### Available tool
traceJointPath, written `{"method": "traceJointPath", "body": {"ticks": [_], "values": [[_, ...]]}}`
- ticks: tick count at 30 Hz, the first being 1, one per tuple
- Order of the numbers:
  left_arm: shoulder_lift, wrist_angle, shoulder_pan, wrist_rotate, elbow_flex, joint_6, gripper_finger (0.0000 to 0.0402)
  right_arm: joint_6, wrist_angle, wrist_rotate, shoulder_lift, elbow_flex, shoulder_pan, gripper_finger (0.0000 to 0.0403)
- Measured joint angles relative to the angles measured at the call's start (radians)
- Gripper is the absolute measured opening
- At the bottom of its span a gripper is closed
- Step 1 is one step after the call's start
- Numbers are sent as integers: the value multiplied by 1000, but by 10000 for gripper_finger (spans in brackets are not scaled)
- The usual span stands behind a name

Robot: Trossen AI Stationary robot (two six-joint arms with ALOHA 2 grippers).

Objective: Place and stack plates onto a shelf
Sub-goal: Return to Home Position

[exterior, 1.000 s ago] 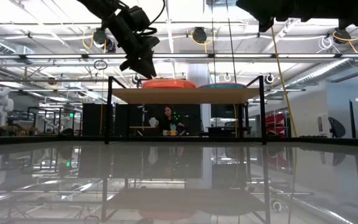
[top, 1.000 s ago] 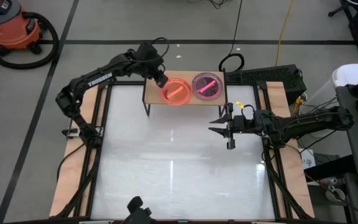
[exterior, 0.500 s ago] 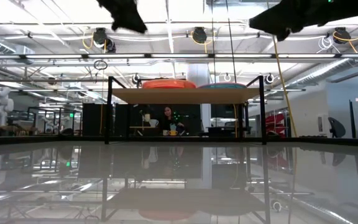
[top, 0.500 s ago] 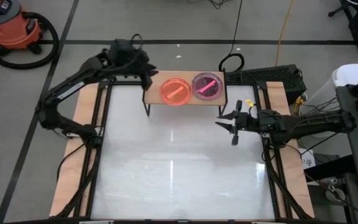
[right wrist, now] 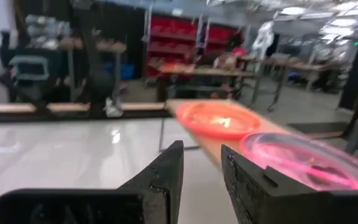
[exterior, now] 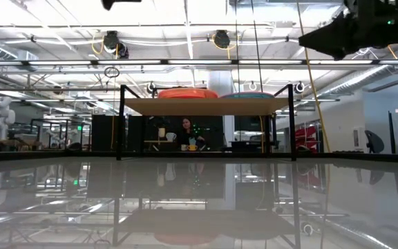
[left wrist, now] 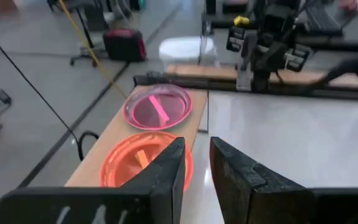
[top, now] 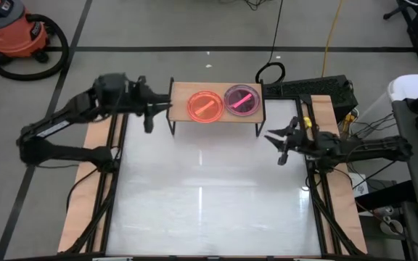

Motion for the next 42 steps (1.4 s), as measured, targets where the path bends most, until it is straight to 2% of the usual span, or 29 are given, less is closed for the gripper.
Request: {"method": "traceJointPath", "body": {"ticks": [5, 10, 13, 19, 23, 26, 32, 36, 42], "values": [[-230, 236, -13, -1, -282, -33, 80, -15, 4, 12, -103, -33, 0, 91], [-470, 408, -26, 0, -551, -88, 80, -53, 2, 11, -143, -70, 0, 91], [-606, 451, -27, 0, -684, -117, 80, -72, -5, 11, -152, -80, 0, 91], [-837, 474, -27, 0, -872, -154, 80, -76, -12, 5, -185, -80, 0, 91], [-952, 523, -27, -15, -986, -172, 80, -84, -19, -75, -196, -96, 0, 91], [-1007, 579, -27, -17, -1088, -198, 80, -100, -5, -100, -196, -148, 1, 91], [-1000, 710, -27, -17, -1247, -226, 80, -113, 130, -96, -195, -254, -4, 91], [-995, 697, -27, -24, -1248, -248, 80, -71, 69, -95, -192, -256, -4, 91], [-989, 698, -28, -17, -1248, -251, 81, -74, 73, -93, -191, -257, -4, 91]]}}
